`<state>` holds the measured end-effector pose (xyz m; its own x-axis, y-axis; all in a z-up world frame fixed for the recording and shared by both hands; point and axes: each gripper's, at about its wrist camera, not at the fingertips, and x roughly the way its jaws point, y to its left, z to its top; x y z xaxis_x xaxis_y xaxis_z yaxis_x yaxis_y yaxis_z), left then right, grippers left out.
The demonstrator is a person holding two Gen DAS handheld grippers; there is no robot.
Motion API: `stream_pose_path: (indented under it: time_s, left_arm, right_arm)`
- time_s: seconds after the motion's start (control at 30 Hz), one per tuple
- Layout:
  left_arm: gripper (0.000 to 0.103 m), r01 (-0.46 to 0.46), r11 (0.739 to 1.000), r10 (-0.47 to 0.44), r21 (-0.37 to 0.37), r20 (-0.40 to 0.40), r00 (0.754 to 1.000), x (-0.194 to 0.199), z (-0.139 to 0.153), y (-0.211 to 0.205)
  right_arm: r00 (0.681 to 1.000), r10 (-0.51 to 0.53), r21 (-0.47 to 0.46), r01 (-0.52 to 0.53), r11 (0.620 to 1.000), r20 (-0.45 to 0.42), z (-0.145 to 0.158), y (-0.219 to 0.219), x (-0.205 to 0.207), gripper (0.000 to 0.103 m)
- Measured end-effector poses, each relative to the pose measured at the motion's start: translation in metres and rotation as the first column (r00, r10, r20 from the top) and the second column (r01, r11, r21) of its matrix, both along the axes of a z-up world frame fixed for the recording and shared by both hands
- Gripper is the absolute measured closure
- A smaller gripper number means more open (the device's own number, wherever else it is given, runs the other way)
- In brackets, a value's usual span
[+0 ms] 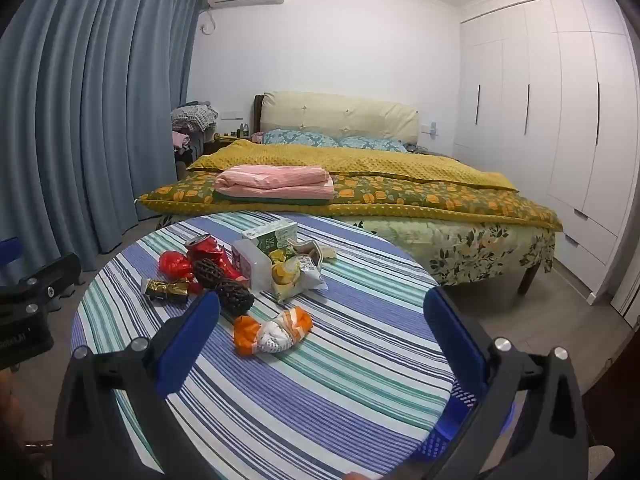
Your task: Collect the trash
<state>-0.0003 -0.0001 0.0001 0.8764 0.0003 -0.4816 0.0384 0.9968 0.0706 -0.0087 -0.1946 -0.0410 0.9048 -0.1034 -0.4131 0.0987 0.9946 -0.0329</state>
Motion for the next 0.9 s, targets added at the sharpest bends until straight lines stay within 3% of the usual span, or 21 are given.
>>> stream_pose_path:
  time_s: [0.9]
  left_arm:
    - [0.004,0.0,1.0,0.0,0.004,-0.009,1.0,0.0001,0.0,-0.0002]
  right_arm:
    - [1.0,0.003,-0.007,-0.003,1.0,-0.004,-0.0026,0.0031,-0.0015,0.004]
